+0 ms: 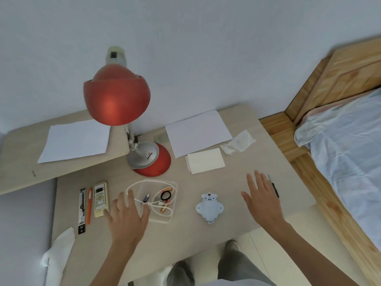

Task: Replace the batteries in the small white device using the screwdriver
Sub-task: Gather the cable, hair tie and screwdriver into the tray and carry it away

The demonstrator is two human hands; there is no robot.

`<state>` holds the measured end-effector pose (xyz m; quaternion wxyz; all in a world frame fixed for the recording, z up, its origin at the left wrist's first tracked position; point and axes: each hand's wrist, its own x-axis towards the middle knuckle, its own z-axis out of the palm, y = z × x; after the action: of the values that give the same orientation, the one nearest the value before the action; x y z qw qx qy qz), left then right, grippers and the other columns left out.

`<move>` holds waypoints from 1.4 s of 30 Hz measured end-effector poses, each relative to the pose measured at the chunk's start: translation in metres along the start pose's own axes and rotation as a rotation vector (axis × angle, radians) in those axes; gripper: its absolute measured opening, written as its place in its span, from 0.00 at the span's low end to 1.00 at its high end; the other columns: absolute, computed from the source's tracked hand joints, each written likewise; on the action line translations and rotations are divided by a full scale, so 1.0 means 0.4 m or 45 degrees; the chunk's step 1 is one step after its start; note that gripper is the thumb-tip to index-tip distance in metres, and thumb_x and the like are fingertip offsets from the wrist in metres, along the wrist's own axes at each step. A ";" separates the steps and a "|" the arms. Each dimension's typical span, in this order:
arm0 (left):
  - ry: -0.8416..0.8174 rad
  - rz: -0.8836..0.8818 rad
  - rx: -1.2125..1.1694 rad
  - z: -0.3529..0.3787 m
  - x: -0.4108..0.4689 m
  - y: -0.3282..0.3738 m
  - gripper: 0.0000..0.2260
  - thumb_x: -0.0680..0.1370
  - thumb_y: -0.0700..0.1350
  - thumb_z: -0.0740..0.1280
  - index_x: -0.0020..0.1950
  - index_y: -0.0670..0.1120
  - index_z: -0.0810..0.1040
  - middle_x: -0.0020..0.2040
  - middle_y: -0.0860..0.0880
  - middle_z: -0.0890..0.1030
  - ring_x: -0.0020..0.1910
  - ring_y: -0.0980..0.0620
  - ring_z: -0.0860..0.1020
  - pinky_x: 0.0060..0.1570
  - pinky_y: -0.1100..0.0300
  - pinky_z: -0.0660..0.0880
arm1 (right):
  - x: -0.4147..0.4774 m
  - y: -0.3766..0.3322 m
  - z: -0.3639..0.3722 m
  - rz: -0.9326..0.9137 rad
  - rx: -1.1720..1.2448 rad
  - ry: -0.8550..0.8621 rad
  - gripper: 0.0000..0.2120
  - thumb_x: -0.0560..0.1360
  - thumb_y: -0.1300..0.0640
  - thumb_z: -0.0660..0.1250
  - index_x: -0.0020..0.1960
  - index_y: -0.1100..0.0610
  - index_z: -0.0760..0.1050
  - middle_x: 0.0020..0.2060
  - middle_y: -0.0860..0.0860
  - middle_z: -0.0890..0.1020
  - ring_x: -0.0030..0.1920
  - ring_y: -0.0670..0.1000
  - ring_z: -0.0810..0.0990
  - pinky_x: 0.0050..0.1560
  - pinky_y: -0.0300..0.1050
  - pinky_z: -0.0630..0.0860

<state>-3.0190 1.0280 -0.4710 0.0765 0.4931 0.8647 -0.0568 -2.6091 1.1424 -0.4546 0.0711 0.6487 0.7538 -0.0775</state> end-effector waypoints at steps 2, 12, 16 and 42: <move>-0.056 -0.093 -0.039 0.034 -0.007 -0.004 0.36 0.81 0.66 0.53 0.84 0.48 0.61 0.78 0.39 0.69 0.74 0.33 0.70 0.69 0.29 0.70 | 0.015 0.072 0.036 0.062 -0.040 -0.070 0.33 0.87 0.42 0.57 0.86 0.57 0.55 0.85 0.61 0.57 0.85 0.62 0.57 0.83 0.58 0.61; -0.223 -0.268 -0.414 0.127 -0.024 0.010 0.29 0.85 0.50 0.61 0.85 0.46 0.57 0.76 0.36 0.69 0.72 0.31 0.71 0.66 0.32 0.75 | 0.101 0.247 0.124 0.192 -0.114 -0.208 0.29 0.84 0.53 0.62 0.82 0.57 0.58 0.61 0.56 0.75 0.57 0.58 0.78 0.50 0.53 0.82; -0.197 -0.326 -0.592 0.144 -0.027 0.018 0.27 0.86 0.48 0.61 0.84 0.46 0.59 0.71 0.35 0.73 0.66 0.30 0.76 0.65 0.33 0.76 | 0.129 0.253 0.147 0.194 -0.097 -0.272 0.22 0.83 0.61 0.61 0.75 0.63 0.64 0.55 0.58 0.73 0.50 0.59 0.78 0.41 0.53 0.83; -0.556 -0.820 -1.775 0.046 0.019 0.007 0.17 0.80 0.30 0.63 0.68 0.35 0.79 0.67 0.31 0.79 0.59 0.35 0.82 0.66 0.38 0.80 | -0.020 -0.139 0.022 0.721 1.651 -0.377 0.18 0.81 0.71 0.64 0.71 0.62 0.74 0.51 0.61 0.80 0.44 0.58 0.80 0.54 0.63 0.85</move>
<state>-3.0189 1.0328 -0.4906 0.5148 0.0355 0.7665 0.3823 -2.6628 1.1245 -0.4603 -0.2094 0.7134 0.3417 -0.5749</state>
